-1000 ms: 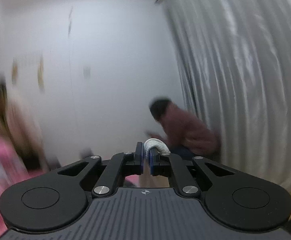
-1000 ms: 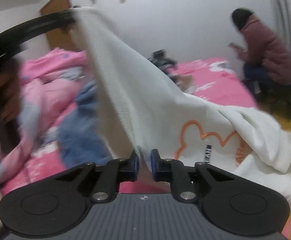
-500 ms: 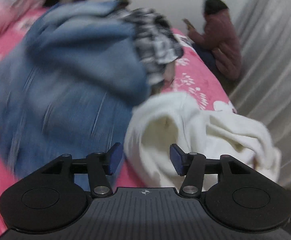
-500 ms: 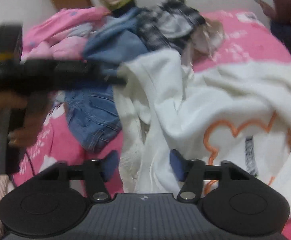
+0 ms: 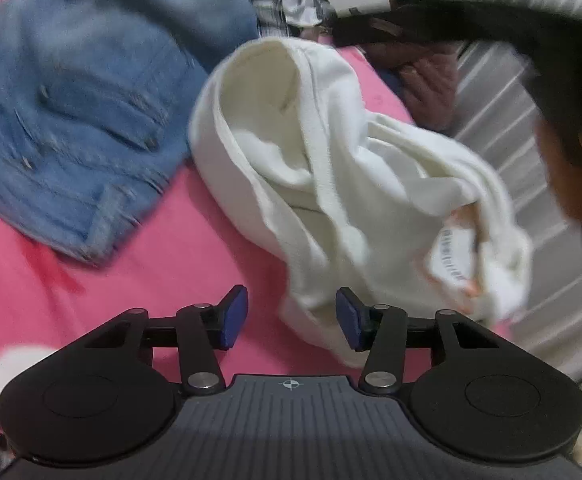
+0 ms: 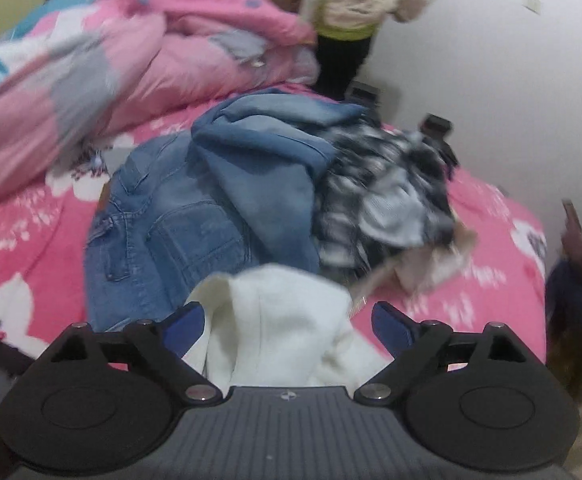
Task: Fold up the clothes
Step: 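Grasp the garment edge with the left gripper and raise both grippers high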
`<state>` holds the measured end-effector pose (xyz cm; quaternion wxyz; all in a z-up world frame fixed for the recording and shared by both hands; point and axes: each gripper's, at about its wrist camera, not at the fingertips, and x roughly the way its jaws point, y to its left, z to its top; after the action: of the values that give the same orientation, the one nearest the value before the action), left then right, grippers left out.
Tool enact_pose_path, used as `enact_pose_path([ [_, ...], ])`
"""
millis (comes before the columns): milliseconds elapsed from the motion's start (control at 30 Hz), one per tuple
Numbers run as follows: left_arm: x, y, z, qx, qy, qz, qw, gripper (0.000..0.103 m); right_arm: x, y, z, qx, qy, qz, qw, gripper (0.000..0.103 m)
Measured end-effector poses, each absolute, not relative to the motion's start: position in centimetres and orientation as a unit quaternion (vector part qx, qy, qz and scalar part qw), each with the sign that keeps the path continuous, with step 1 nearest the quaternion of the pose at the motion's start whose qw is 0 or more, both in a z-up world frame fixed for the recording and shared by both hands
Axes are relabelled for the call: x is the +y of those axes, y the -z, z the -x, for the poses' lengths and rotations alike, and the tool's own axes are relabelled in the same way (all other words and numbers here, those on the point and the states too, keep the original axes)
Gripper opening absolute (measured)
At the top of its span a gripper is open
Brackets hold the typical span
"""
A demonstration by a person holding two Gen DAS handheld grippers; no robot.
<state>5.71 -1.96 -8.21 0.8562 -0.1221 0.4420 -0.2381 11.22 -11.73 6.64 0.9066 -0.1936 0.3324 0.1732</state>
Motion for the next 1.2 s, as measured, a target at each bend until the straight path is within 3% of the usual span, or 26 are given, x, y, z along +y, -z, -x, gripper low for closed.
enact_pose_path([
  [100, -1.9, 8.6, -5.7, 0.444, 0.227, 0.134, 0.856, 0.026, -9.4, -4.9, -13.4, 0.353, -0.199, 0.241, 0.882, 0.093],
  [167, -1.7, 8.6, -5.2, 0.435, 0.215, 0.131, 0.864, 0.025, -8.0, -3.4, -13.9, 0.359, -0.210, 0.291, 0.862, 0.093],
  [233, -1.5, 8.8, -4.9, 0.435, 0.218, 0.132, 0.864, 0.017, -7.0, -2.3, -14.1, 0.347, -0.199, 0.336, 0.853, 0.090],
  [333, -1.6, 9.1, -4.5, 0.442, 0.218, 0.136, 0.859, 0.015, -6.4, -1.0, -14.4, 0.304, -0.140, 0.390, 0.858, 0.069],
  [467, -1.9, 8.6, -3.2, 0.410, 0.228, 0.139, 0.872, 0.015, -6.4, 0.6, -14.2, 0.218, -0.060, 0.463, 0.857, 0.057],
  [600, -2.4, 9.2, -4.2, 0.420, 0.239, 0.184, 0.856, 0.012, -7.5, 0.5, -12.9, 0.128, -0.017, 0.478, 0.869, 0.055],
  [667, -2.2, 9.9, -4.9, 0.423, 0.200, 0.208, 0.859, 0.001, -8.1, -0.9, -11.8, 0.081, 0.008, 0.454, 0.887, 0.055],
  [800, -2.7, 7.9, -3.1, 0.307, 0.135, 0.091, 0.938, 0.001, -8.9, -4.6, -8.1, -0.030, 0.068, 0.396, 0.915, 0.054],
  [900, -2.6, 5.8, -2.1, 0.262, 0.124, 0.071, 0.955, 0.001, -9.3, -7.0, -4.4, -0.095, 0.119, 0.345, 0.926, 0.054],
  [1200, -3.0, -6.1, 1.5, 0.010, 0.096, -0.020, 0.995, 0.001, -14.2, -16.4, 1.4, -0.140, 0.226, 0.250, 0.931, 0.054],
])
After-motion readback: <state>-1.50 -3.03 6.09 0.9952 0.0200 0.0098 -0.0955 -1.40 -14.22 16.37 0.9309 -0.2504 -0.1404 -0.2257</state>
